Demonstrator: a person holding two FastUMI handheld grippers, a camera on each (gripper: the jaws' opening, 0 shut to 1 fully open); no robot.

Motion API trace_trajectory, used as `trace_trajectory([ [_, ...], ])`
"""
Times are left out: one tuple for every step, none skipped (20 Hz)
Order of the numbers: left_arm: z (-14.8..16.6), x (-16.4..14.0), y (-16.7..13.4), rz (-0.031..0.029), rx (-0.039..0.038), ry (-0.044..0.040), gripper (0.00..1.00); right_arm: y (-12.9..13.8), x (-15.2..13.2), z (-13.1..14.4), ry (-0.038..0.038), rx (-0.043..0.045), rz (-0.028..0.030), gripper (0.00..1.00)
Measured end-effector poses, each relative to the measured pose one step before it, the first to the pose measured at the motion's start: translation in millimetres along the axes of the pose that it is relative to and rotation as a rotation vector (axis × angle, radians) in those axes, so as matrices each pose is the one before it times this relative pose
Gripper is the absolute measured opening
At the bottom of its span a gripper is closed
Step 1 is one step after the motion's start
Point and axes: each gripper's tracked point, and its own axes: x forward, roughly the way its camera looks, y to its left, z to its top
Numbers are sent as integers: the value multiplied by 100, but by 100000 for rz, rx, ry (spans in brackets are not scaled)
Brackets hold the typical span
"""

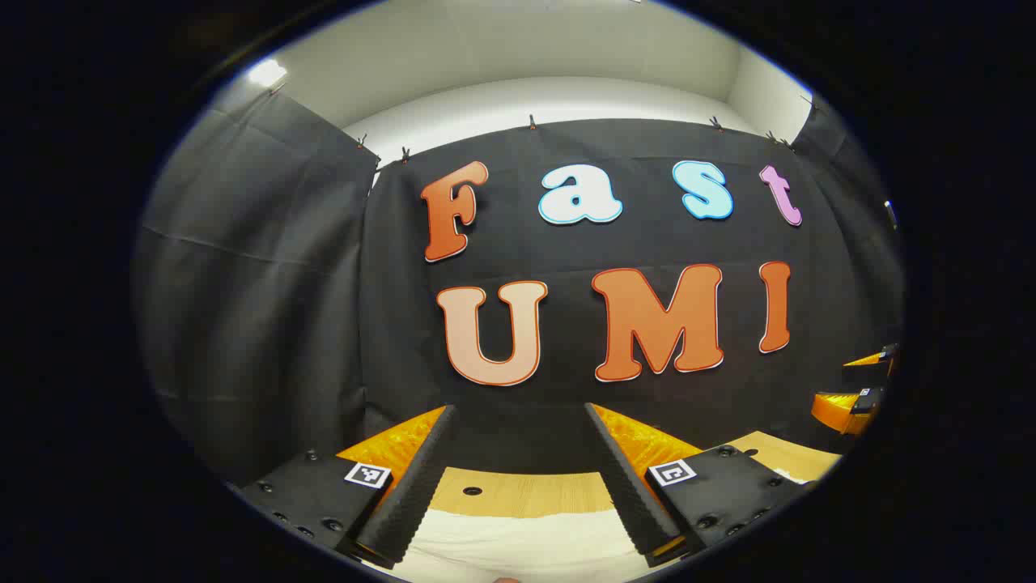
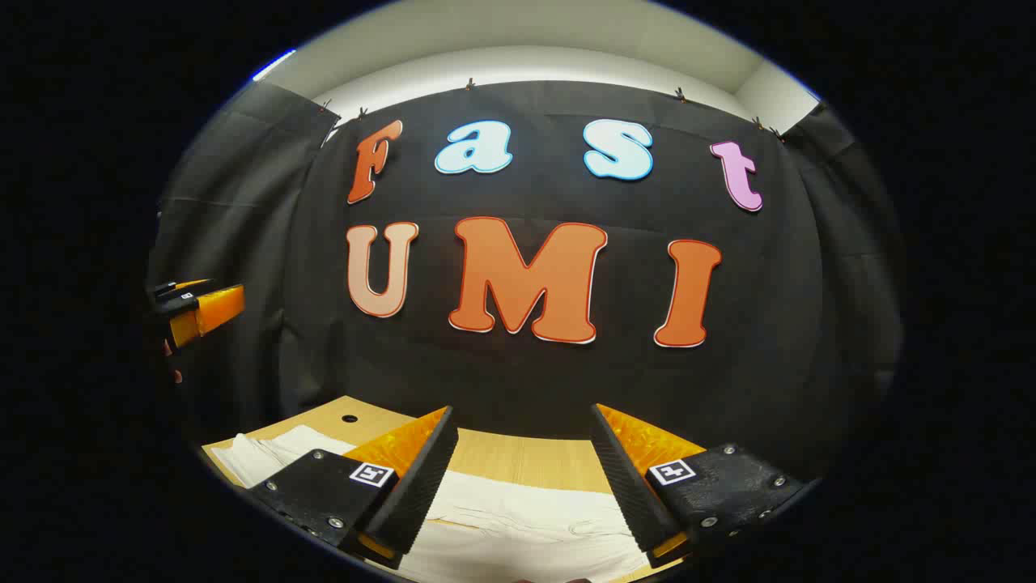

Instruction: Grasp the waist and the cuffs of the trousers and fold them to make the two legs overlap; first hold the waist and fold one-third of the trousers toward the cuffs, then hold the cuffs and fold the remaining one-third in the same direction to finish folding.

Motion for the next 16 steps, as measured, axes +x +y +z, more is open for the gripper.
trace_trajectory([
  [292,75,-64,-193,383,-539,100,-356,-63,121,-299,105,-567,99],
  [96,89,-404,-1061,814,94,99,-478,84,253,-1093,-183,-1356,99],
  [465,89,-311,-998,669,-1066,99,-620,193,213,-444,-165,-2256,98],
  [602,201,-333,-1429,-60,-1170,100,-537,261,-5,-472,381,-2151,99],
  [578,75,-116,89,-63,-1115,98,-449,211,241,-863,-74,-1798,99],
  [206,94,78,27,-134,-286,99,-423,298,184,-827,-337,-2074,99],
  [228,-14,-91,580,1076,733,100,-262,264,389,-1306,-603,-1360,99],
  [380,34,228,567,977,-919,100,-139,415,206,-986,-615,-1034,99],
  [659,-86,-151,-429,691,-1100,99,66,328,115,-45,171,252,98],
  [339,141,-138,248,819,-750,99,204,274,-109,191,559,271,98],
  [344,126,-127,-159,304,-461,100,185,177,-7,440,916,628,98],
  [117,83,-260,-259,21,-308,100,-31,179,-11,-36,976,-230,99],
  [47,119,-303,-350,-245,-151,100,-111,110,-107,221,516,-394,99],
  [-363,110,-414,-633,-639,157,100,-286,115,-502,787,-21,-1082,100],
  [-408,35,-232,-372,-695,880,100,-177,61,-543,1562,-495,-122,99],
  [-815,88,-339,-725,-447,1229,100,-247,46,-754,1713,-720,-895,98],
])
